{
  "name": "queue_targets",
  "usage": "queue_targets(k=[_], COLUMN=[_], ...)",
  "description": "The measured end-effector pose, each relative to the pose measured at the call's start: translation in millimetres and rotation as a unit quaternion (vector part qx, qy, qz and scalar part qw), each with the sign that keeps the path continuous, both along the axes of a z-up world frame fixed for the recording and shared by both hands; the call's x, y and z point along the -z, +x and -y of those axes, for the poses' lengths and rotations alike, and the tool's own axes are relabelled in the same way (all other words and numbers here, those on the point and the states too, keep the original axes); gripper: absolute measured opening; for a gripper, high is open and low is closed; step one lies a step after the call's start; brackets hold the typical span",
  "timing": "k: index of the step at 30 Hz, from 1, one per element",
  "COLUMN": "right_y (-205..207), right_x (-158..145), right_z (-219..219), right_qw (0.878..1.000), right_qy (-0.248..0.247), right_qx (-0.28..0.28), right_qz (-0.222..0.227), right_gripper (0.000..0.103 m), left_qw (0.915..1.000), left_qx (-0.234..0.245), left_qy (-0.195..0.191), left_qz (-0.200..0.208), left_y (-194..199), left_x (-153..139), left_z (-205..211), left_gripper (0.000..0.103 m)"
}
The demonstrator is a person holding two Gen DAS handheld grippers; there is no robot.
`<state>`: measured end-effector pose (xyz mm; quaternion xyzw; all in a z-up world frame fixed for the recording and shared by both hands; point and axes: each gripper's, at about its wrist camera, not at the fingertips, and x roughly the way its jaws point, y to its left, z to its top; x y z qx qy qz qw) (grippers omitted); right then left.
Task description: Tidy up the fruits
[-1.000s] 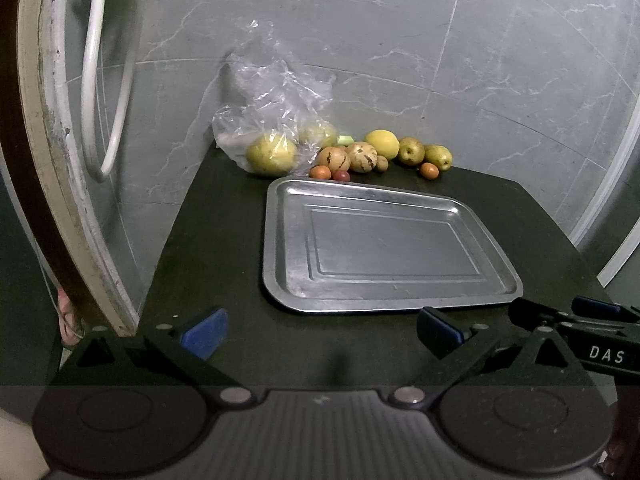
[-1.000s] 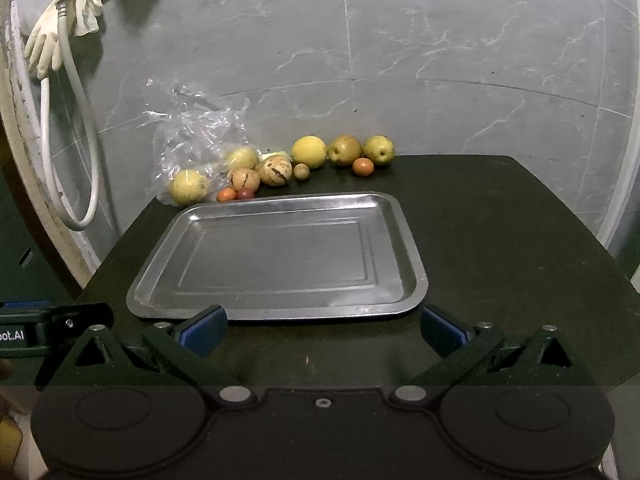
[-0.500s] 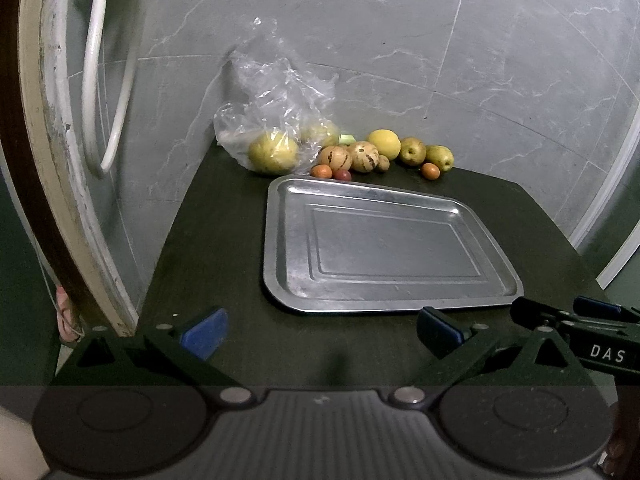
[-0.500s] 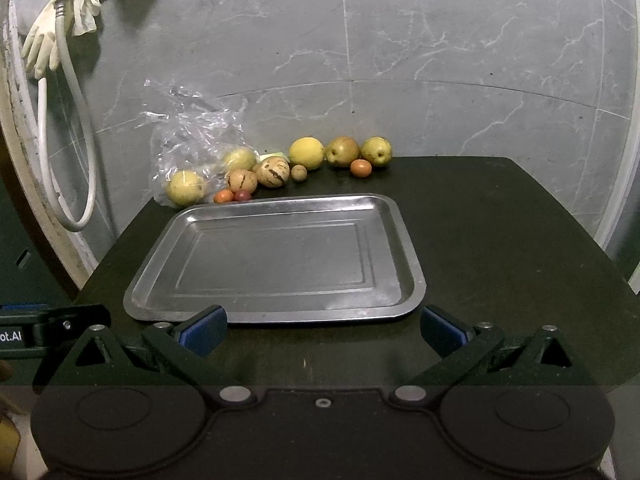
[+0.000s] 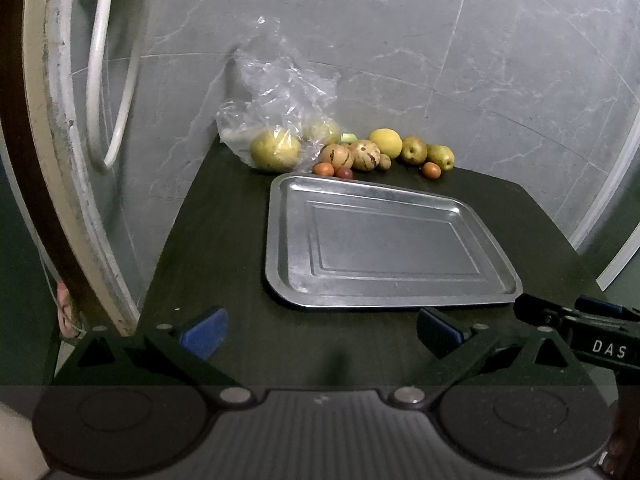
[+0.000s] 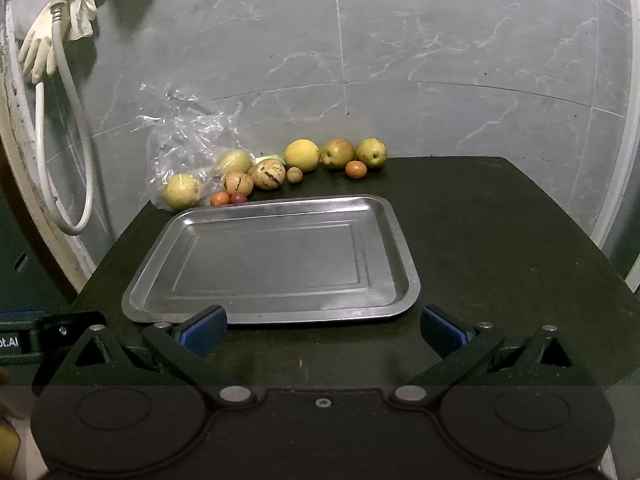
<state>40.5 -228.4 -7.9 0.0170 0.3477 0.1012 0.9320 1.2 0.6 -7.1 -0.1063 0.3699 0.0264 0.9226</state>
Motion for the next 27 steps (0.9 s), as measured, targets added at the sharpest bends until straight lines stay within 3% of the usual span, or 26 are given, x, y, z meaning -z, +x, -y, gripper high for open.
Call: queue_targets(k=[27], right_y=[-1.0], right_x=[-0.1], right_z=[2.0], right_qw=[1.000], right_qy=[0.000], right_qx=[-0.002], right_qz=[-0.003], right_gripper=[0.102], left_qw=[0.9999], left_qx=[-0.004], left_qy=[0.000], left_qz=[-0.012], left_y=[3.1], left_x=[0.7], left_z=[4.0], left_gripper=[0.102])
